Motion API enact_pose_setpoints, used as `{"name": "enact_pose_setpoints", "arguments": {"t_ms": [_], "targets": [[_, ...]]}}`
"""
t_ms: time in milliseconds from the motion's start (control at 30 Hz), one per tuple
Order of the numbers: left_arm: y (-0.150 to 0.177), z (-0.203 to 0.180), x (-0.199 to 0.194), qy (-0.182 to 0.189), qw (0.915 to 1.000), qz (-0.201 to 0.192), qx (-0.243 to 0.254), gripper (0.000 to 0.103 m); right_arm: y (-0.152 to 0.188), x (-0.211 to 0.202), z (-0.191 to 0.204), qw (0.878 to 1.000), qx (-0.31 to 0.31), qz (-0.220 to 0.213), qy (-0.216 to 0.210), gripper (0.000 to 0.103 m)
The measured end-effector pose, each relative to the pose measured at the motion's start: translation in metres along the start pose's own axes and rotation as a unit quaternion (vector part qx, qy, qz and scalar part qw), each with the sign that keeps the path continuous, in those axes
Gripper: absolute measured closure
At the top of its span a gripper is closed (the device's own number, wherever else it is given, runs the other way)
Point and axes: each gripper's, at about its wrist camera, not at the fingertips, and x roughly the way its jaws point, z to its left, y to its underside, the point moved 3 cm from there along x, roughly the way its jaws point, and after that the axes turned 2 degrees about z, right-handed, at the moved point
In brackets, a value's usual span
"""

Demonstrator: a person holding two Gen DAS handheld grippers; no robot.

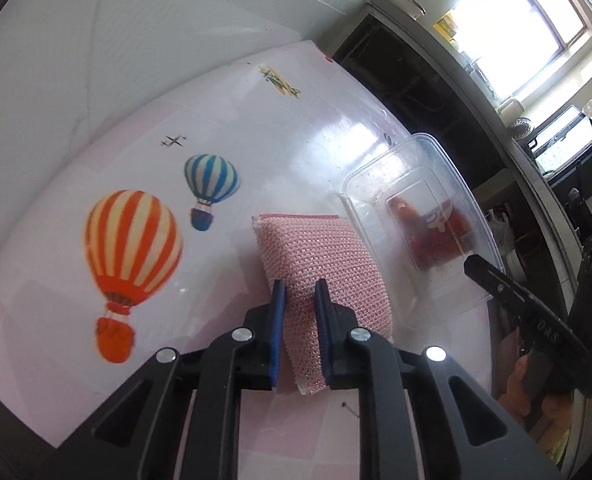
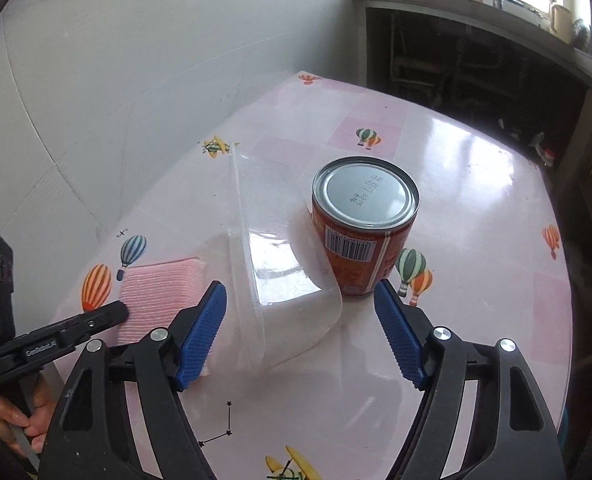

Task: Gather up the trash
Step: 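Grasp the pink sponge with the left tool while the right tool pushes the clear container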

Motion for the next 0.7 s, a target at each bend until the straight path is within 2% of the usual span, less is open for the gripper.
{"name": "enact_pose_setpoints", "arguments": {"t_ms": [167,233,300,400,600,633,700], "targets": [[0.007,0.018,-0.021,-0.067,0.9965,-0.035,0.036,0.095,0.000,0.005,0.002,1.000,0.005,0.010,0.017,0.065],[0.010,0.023,-0.026,-0.086,0.9943,-0.041,0.047,0.095,0.002,0.005,0.004,1.000,0.006,0.013,0.024,0.071],[0.012,0.027,-0.029,-0.091,0.9939,-0.040,0.049,0.095,0.004,0.003,0.004,1.000,0.009,0.013,0.025,0.073],[0.014,0.030,-0.030,-0.089,0.9945,-0.036,0.042,0.095,0.011,-0.002,0.003,0.999,0.018,0.022,0.031,0.089],[0.015,0.025,-0.032,-0.086,0.9947,-0.035,0.046,0.095,0.044,-0.024,-0.016,0.997,0.058,0.036,0.020,0.091],[0.014,0.024,-0.031,-0.081,0.9952,-0.033,0.045,0.093,0.051,-0.028,-0.022,0.997,0.069,0.038,0.021,0.091],[0.012,0.021,-0.030,-0.075,0.9956,-0.027,0.049,0.080,0.065,-0.036,-0.036,0.995,0.091,0.041,0.029,0.091]]}}
